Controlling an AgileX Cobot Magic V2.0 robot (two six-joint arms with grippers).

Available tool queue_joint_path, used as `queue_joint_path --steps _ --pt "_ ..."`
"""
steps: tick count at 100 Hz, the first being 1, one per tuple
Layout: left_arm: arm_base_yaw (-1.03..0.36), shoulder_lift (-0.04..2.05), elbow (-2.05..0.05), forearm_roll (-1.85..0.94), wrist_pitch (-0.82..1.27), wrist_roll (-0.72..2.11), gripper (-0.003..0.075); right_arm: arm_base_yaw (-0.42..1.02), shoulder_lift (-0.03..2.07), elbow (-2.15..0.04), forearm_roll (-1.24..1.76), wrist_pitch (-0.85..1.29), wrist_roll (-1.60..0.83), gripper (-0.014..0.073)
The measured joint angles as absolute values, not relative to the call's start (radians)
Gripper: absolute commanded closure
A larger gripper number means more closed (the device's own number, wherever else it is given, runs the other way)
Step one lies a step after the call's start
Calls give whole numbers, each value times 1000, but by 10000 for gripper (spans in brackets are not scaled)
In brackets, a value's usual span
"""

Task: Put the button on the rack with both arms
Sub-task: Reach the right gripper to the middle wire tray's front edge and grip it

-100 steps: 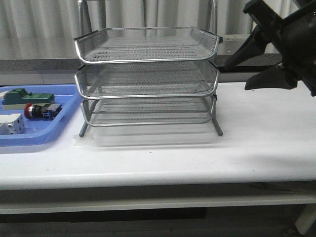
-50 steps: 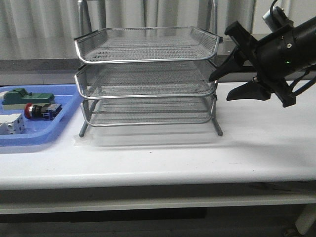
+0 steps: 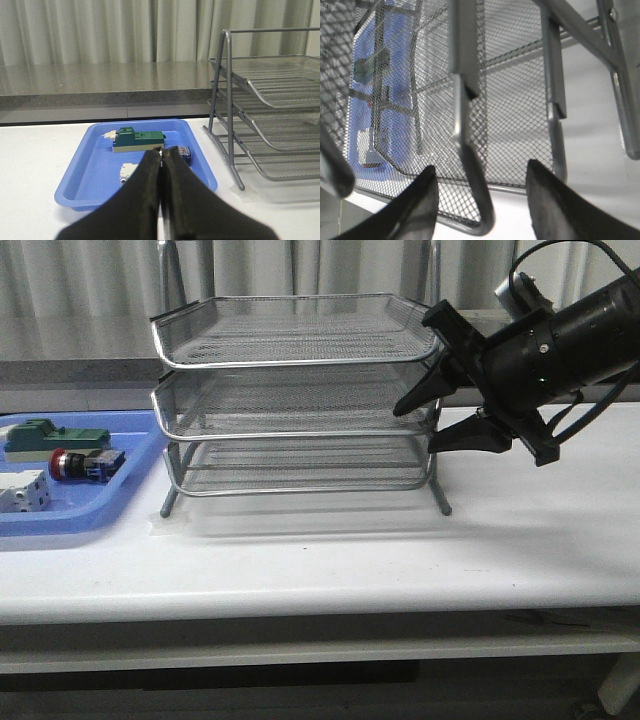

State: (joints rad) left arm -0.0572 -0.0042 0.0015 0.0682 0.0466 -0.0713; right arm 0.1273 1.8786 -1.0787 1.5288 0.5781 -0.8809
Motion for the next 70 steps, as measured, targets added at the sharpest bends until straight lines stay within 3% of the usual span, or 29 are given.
queue_joint_path --steps 19,35,70 --pt "-57 -4 2 68 47 -71 741 127 1879 -1079 1531 578 -881 439" --pt "-57 -4 2 68 47 -71 741 127 1879 -1079 1534 578 -881 562" --pt "-57 -4 2 68 47 -71 741 127 1879 -1077 1534 600 -885 578"
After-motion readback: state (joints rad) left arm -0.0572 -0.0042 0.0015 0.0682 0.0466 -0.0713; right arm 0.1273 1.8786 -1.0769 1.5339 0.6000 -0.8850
